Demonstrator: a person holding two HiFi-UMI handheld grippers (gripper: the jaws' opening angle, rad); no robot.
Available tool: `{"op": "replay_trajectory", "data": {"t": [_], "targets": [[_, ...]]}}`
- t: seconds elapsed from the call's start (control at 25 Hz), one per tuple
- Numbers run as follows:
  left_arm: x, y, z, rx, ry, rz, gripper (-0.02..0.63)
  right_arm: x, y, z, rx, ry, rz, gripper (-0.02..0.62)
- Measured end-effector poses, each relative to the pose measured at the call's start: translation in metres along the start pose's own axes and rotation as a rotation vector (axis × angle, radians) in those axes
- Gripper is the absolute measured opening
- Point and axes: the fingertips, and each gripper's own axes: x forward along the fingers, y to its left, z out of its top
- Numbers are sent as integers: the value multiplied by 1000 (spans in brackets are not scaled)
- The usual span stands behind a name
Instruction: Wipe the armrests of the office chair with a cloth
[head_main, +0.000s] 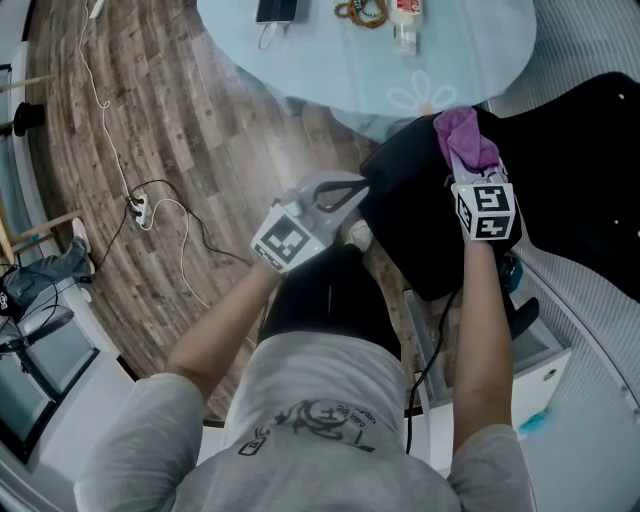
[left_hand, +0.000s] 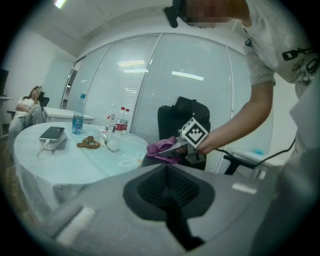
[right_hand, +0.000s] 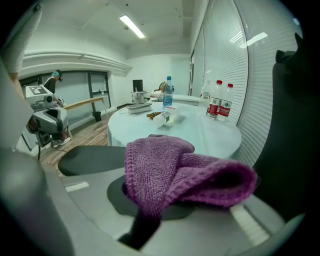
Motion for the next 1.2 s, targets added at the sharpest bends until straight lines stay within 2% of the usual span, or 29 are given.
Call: {"op": "replay_trajectory", "data": {"t": [0.2, 0.44, 0.68, 0.84, 1.04, 1.2], "targets": [[-4, -1, 0, 4, 1, 3, 2, 2, -2, 2, -50, 18, -19, 29], [-7, -5, 0, 3, 0, 8, 2, -2, 20, 4, -12, -16, -24, 29], [-10, -8, 1, 3, -3, 14, 2, -7, 72, 5, -43, -36, 42, 29], [-12, -9, 0, 3, -3, 15, 2, -10, 107, 7, -25, -41, 75, 29], [-12, -7, -2, 1, -2, 21, 2, -13, 160, 10, -68, -55, 156, 29], [-11, -7, -2, 1, -4, 19, 2, -19, 185, 10, -49, -103, 214, 30]]}}
